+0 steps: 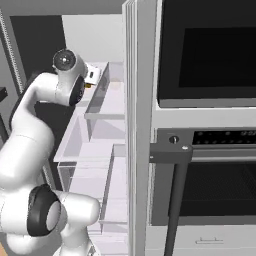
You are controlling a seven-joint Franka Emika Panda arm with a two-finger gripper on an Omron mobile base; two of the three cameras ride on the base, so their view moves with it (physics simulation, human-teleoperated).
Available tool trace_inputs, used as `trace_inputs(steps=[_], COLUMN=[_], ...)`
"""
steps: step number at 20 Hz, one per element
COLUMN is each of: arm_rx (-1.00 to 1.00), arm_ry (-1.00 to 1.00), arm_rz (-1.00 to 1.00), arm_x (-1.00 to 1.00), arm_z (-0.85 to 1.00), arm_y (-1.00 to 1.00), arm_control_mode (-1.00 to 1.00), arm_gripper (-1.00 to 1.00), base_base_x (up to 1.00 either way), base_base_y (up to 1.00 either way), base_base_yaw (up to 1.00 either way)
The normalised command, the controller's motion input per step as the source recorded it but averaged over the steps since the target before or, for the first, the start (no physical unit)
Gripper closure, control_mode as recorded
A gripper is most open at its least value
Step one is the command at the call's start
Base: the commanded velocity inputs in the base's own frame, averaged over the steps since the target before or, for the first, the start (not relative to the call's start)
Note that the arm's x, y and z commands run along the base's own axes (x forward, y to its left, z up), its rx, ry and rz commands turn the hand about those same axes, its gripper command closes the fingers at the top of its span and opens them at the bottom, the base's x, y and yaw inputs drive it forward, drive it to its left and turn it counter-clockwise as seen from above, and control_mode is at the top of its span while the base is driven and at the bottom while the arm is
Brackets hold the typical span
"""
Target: Place one lemon and one chicken drumstick in each tupperware on the nearby counter, to pack two identical lunches.
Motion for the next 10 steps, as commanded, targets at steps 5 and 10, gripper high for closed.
trace_inputs(steps=[5, 10], arm_rx=[-0.01, -0.18], arm_ry=[0.02, 0.4], arm_rz=[0.02, 0.09], arm_x=[-1.0, -1.0], arm_z=[0.33, -0.29], arm_y=[-0.14, 0.0], arm_control_mode=[-1.0, -1.0], arm_gripper=[1.0, 1.0], base_base_x=[0.0, 0.0], base_base_y=[0.0, 0.0], base_base_yaw=[0.0, 0.0])
